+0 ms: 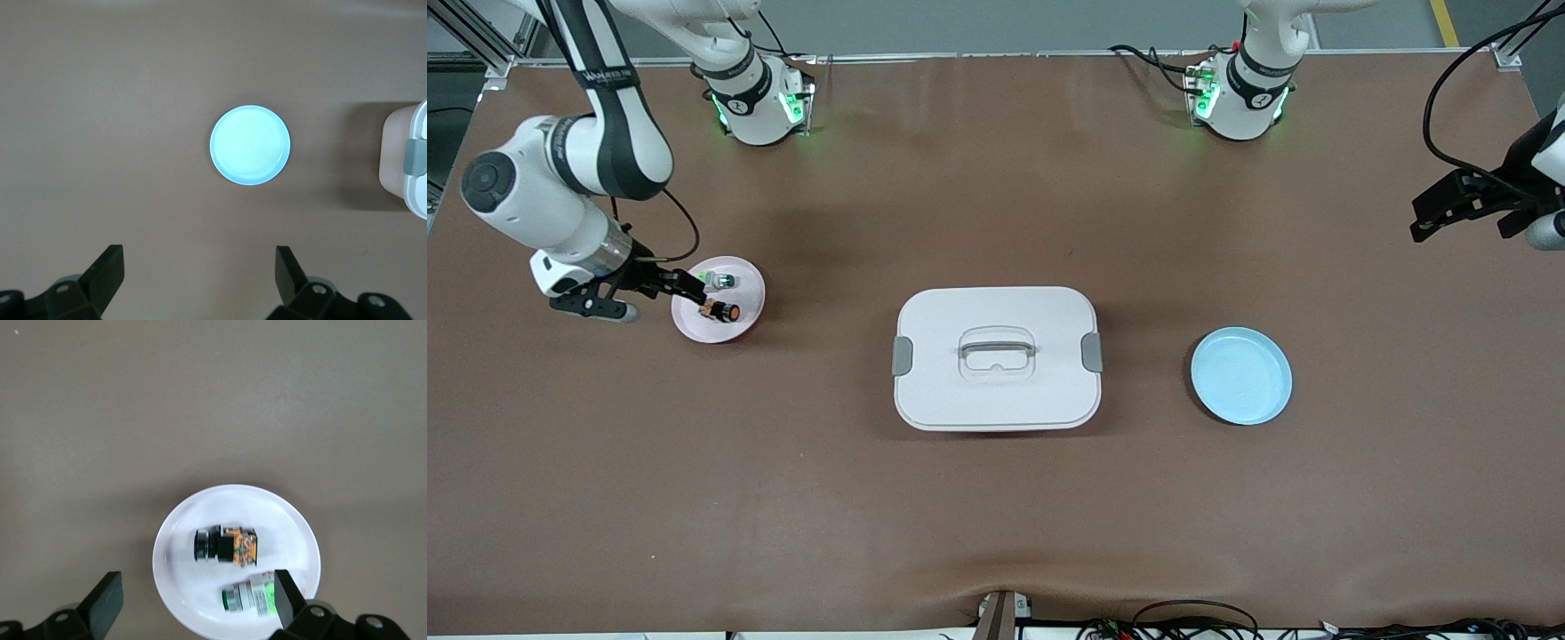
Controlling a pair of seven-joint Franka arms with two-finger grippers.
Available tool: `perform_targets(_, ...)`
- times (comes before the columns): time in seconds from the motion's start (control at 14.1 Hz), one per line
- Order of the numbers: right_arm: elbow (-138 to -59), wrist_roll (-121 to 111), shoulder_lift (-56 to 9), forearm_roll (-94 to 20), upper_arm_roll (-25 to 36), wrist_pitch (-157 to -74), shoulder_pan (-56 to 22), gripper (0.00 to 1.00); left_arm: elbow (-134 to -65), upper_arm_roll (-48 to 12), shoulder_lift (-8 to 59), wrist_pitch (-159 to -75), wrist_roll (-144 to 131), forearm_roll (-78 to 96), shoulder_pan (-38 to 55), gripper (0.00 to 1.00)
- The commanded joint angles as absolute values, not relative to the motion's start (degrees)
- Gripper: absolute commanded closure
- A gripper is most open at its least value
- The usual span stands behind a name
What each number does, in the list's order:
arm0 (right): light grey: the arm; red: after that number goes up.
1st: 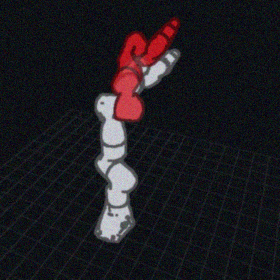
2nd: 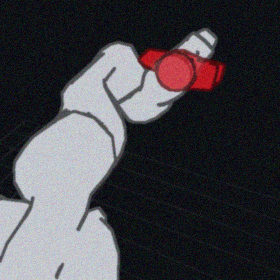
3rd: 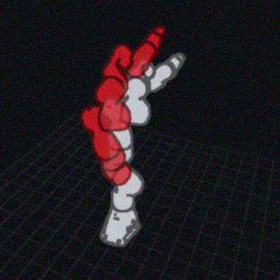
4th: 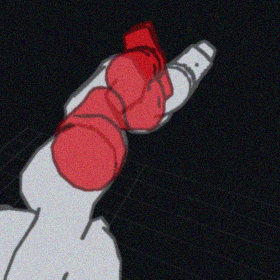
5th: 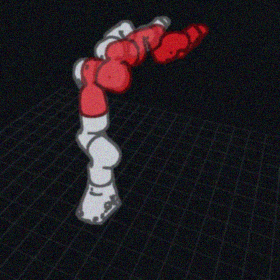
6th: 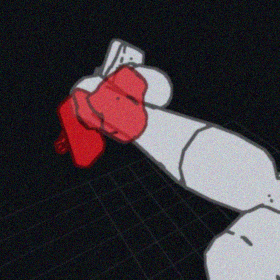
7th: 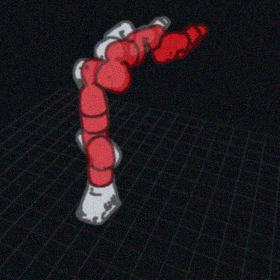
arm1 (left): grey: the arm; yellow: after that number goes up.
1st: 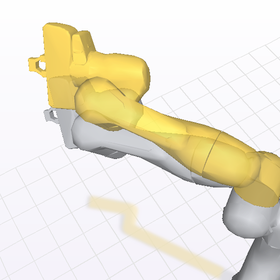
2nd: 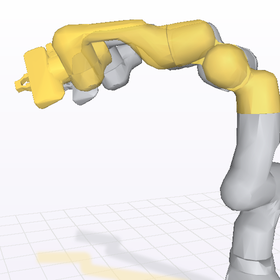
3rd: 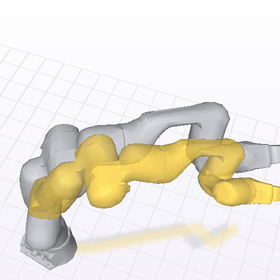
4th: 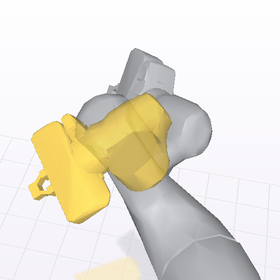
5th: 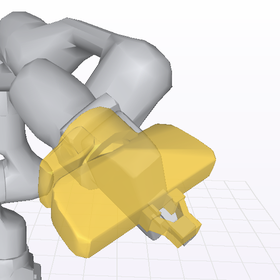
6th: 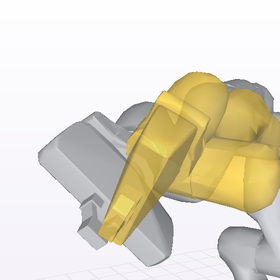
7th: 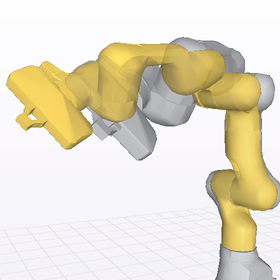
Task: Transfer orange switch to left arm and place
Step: 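Reach the right gripper down to the orange switch on the white plate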
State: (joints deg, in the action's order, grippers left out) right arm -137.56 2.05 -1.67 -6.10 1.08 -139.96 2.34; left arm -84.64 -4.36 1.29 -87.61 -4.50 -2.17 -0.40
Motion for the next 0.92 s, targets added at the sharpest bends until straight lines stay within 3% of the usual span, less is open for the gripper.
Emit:
perform_targets(0.0,-137.64,1.76,-6.31,-6.15,1.05,-145.35,2.2,0.0,-84.64,-4.48,2.02,-88.33,-3.6,-2.02,-0.18,0.0)
perform_targets(0.35,-137.64,1.67,-12.91,-5.8,1.14,-152.66,2.2,0.0,-84.64,-4.57,3.34,-89.65,-4.48,-2.02,0.09,0.0)
perform_targets(0.85,-139.04,1.67,-15.47,-5.71,1.14,-154.85,2.11,0.0,-84.64,-4.57,4.75,-91.32,-4.57,-2.02,-0.35,0.0)
